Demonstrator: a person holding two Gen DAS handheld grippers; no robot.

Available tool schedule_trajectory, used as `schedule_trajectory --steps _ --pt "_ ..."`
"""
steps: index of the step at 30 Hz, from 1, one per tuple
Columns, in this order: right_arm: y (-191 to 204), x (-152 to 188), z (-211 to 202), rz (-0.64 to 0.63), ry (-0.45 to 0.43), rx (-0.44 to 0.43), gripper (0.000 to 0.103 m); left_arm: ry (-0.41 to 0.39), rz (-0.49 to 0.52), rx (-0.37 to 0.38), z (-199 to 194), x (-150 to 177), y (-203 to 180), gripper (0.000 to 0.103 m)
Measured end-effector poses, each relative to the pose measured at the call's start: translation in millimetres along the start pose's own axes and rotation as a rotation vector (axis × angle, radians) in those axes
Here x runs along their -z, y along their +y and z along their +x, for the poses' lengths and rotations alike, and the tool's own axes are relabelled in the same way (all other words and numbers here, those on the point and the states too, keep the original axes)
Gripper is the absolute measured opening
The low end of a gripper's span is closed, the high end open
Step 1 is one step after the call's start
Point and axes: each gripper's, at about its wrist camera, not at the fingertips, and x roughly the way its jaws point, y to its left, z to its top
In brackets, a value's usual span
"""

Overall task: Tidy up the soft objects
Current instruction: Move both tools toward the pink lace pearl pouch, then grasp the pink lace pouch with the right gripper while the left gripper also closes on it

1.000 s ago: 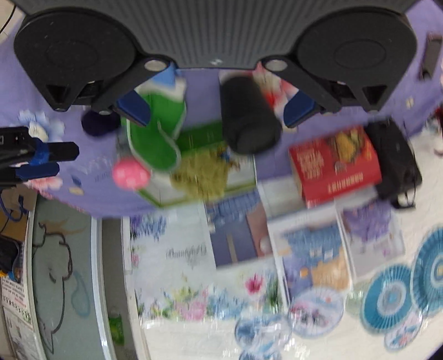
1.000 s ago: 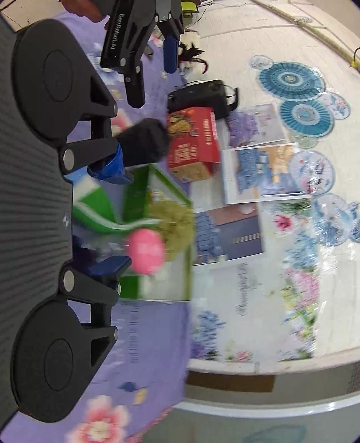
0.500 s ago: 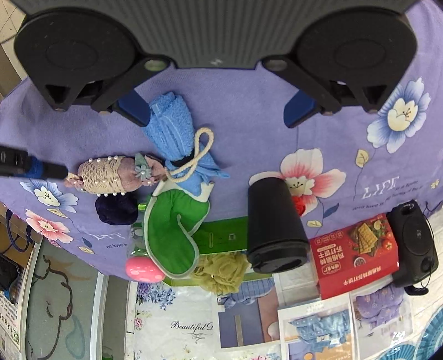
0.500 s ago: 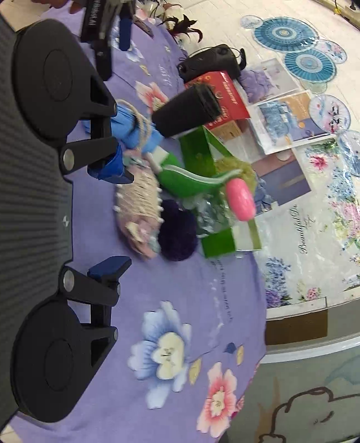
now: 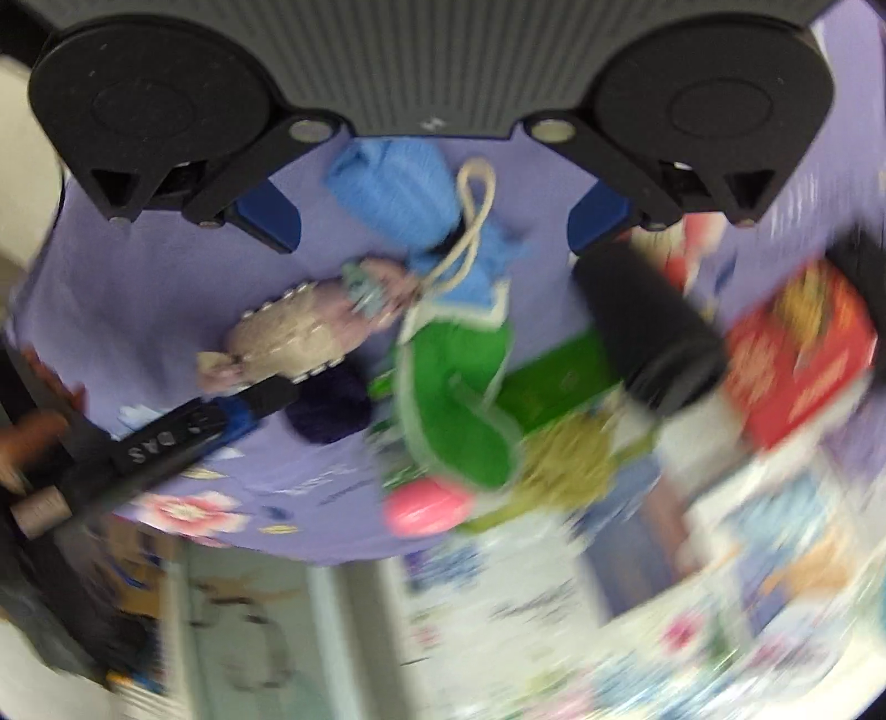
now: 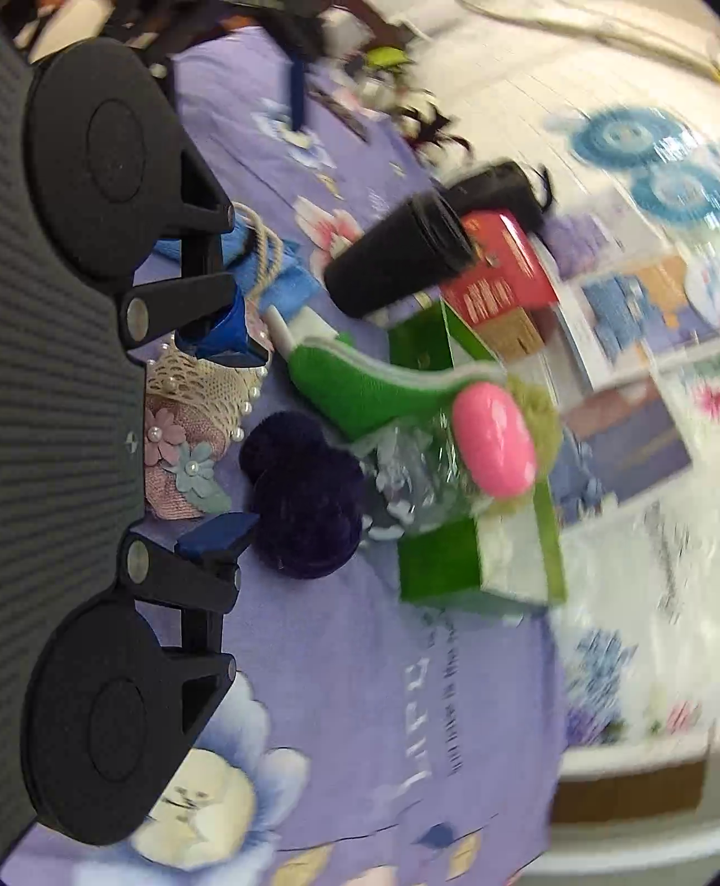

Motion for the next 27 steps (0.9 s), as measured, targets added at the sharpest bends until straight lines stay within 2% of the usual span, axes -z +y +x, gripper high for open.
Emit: schedule_trajectory --steps 3,6,10,15,20,23,25,27 --pt "8.8 -12.1 -7.8 -0.179 0.082 -0.056 0.043 -0.062 0.224 0.116 12.7 -15.7 -6.4 0.102" --pt "15.0 -19.3 -12.6 -0.293 0.147 -0.075 0.043 -0.056 0.343 0.233 31.7 -27.0 -8.9 0.102" --pt "14.0 -23.1 -7.9 -0.34 0.196 -0.083 0.043 -0.02 0.399 0.353 58.8 -36.5 -11.4 0.102" --pt "15.4 -22.0 14.0 -0.418 0.263 -0.1 0.043 0.002 0.491 0.431 87.4 -50.0 -17.8 0.102" --pt "18.2 -21.9 32.8 -0.478 0.31 -0.136 0.043 0.11 0.506 0.583 113.9 -57.5 -9.6 0.099" --pt "18.8 -20.7 42.9 -0.481 0.335 -0.165 0.044 0.152 0.487 0.584 127.4 -56.3 -1.6 0.096" --pt "21.8 -14.2 47.7 -0.515 0.349 -0.153 0.045 0.157 0.465 0.594 129.3 -53.7 5.0 0.095" --pt "21.6 -7.8 46.6 -0.542 0.319 -0.157 0.048 0.156 0.458 0.594 128.3 -49.8 6.8 0.093"
